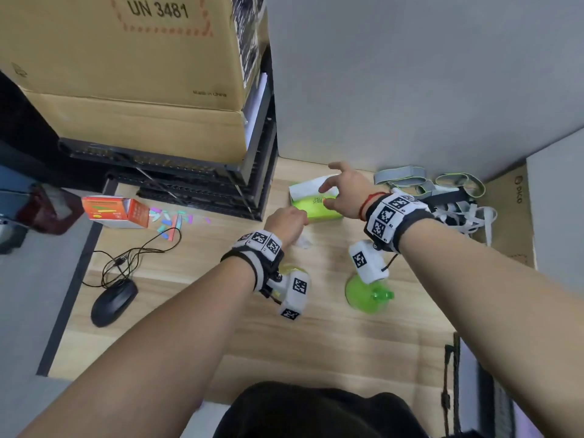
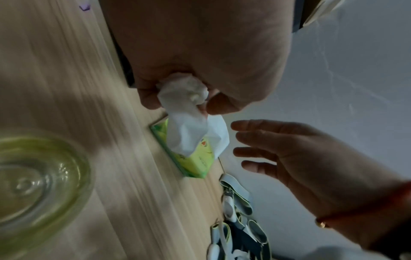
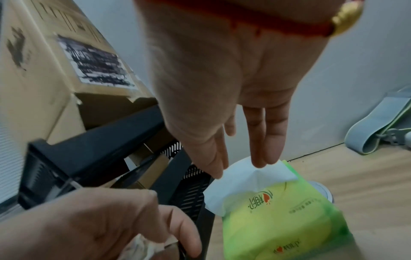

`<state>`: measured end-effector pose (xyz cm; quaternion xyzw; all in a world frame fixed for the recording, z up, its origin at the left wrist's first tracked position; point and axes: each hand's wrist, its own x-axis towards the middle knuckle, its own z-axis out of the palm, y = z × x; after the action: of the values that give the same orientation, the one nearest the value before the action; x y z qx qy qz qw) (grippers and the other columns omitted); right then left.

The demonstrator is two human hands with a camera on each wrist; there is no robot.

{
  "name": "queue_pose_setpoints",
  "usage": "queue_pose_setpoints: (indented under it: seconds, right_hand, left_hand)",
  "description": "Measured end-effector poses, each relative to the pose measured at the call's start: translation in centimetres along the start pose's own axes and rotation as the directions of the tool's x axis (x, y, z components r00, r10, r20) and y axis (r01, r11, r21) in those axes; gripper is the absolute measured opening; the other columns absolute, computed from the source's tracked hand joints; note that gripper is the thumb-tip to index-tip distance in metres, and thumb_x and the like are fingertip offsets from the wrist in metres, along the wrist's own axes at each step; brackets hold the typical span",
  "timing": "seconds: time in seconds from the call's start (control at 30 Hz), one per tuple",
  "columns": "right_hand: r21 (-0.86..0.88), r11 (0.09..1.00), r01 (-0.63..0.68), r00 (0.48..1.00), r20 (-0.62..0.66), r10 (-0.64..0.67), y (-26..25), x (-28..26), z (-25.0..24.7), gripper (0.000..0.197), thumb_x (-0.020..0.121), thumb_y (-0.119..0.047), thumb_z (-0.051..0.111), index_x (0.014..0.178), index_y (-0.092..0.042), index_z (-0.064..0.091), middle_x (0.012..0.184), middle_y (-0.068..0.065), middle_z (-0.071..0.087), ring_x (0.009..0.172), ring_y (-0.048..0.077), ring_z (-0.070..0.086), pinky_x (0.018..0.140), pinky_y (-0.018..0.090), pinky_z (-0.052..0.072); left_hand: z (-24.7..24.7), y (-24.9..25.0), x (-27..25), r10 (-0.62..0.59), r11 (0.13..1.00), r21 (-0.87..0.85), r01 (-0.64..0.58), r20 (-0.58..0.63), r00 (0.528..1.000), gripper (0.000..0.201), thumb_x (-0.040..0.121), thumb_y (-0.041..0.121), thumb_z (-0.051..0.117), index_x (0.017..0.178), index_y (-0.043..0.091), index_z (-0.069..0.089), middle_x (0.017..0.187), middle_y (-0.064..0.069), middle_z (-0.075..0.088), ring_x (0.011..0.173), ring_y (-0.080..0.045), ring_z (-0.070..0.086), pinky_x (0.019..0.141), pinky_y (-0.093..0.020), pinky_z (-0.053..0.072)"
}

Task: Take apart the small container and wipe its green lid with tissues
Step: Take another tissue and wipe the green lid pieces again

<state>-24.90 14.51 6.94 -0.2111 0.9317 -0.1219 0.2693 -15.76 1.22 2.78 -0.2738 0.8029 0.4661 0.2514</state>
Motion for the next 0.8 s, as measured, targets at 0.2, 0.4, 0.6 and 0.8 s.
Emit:
queue_pose_setpoints:
  seconds: [0.2, 0.4, 0.6, 0.8]
  right_hand:
    - [-0.109, 0.992, -0.065, 0.974, 0.207, 0.086, 0.0, 3.7, 1.6, 0.048, 0.084, -0.036, 0.066, 0.126, -0.015, 0.062, 0.138, 0.012, 0.054, 0.121, 0.031, 0.055, 0.101, 0.037, 0.046]
    - [0.146, 0.989, 0.0, 0.999, -0.042, 0.007, 0.7, 3.5, -1.2, 0.019, 0.078, -0.013, 0.07, 0.095, -0.017, 0.078, 0.09, 0.005, 0.076, 0.084, 0.019, 0.069, 0.072, 0.016, 0.044]
    - [0.405, 0.889, 0.216, 0.939, -0.336, -0.074, -0.5, 1.5, -5.0, 0.019, 0.076, -0.012, 0.067, 0.089, -0.023, 0.075, 0.074, 0.002, 0.074, 0.065, 0.015, 0.066, 0.069, 0.023, 0.054]
    - [-0.038, 0.989, -0.146, 0.989, 0.005, 0.146, 2.0, 3.6, -0.6, 0.098, 0.066, -0.064, 0.072, 0.146, -0.026, 0.031, 0.139, 0.013, 0.041, 0.128, 0.034, 0.04, 0.104, 0.044, 0.037]
  left_hand:
    - [0.3, -1.2, 2.7, 0.029, 0.968, 0.246, -0.047, 0.078, 0.997, 0.049, 0.085, 0.023, 0.057, 0.133, 0.037, 0.052, 0.123, -0.01, 0.062, 0.108, -0.028, 0.06, 0.085, -0.027, 0.047]
    - [0.8, -1.6, 5.1, -0.024, 0.929, 0.369, -0.03, 0.14, 0.99, 0.067, 0.091, 0.023, 0.05, 0.151, 0.04, 0.024, 0.149, -0.01, 0.046, 0.124, -0.029, 0.054, 0.093, -0.025, 0.044]
    - [1.2, -1.4, 6.1, 0.035, 0.911, 0.405, -0.081, 0.119, 0.992, 0.065, 0.086, 0.015, 0.049, 0.145, 0.039, 0.039, 0.144, -0.013, 0.052, 0.112, -0.032, 0.061, 0.089, -0.029, 0.05]
    - [1.5, -0.7, 5.7, 0.029, 0.89, 0.45, -0.073, 0.103, 0.994, 0.06, 0.088, 0.022, 0.049, 0.145, 0.037, 0.04, 0.145, -0.008, 0.049, 0.121, -0.028, 0.056, 0.096, -0.032, 0.049]
